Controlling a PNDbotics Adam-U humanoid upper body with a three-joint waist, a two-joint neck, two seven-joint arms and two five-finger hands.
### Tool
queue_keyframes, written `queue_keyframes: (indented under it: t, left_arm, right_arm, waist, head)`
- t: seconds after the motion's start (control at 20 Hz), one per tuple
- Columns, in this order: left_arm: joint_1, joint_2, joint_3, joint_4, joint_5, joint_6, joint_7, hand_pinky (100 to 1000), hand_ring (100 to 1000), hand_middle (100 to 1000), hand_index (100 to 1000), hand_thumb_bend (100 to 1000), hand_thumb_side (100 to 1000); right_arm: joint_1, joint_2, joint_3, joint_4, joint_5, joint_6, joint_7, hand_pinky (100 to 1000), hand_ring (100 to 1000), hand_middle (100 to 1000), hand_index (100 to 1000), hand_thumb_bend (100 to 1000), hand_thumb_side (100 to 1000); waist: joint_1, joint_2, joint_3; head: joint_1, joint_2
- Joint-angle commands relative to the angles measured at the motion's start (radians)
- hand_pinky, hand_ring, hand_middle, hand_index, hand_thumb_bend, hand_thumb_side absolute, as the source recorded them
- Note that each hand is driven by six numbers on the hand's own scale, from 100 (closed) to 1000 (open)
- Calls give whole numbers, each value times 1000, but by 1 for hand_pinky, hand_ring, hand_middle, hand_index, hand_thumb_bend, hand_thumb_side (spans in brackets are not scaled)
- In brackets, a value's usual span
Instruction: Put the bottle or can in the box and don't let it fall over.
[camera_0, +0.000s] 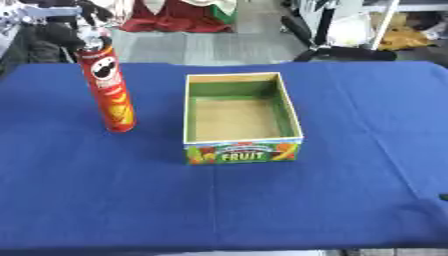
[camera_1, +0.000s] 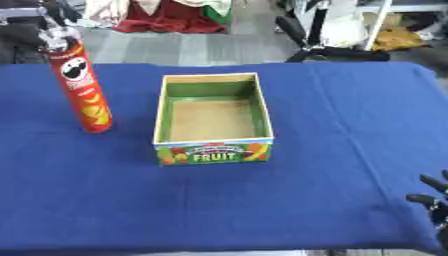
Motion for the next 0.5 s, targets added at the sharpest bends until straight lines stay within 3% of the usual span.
queue_keyframes:
  t: [0.05, 0.5]
  left_arm:
    - [1, 27, 2, 1, -1, 10, -3, 734, 854, 877, 1000, 150, 795]
    - [22, 7, -7, 14, -23, 10, 9, 710, 824, 849, 1000, 100, 680]
  right_arm:
    - [-8, -27, -7, -13, -5, 1, 1, 1000, 619, 826, 1000, 100, 724]
    - [-8, -26, -6, -12, -5, 1, 1, 1000, 619, 825, 1000, 100, 724]
  waist:
    - [-1, -12, 0]
    - [-3, -11, 0]
  head:
    - [2, 5]
    - [3, 5]
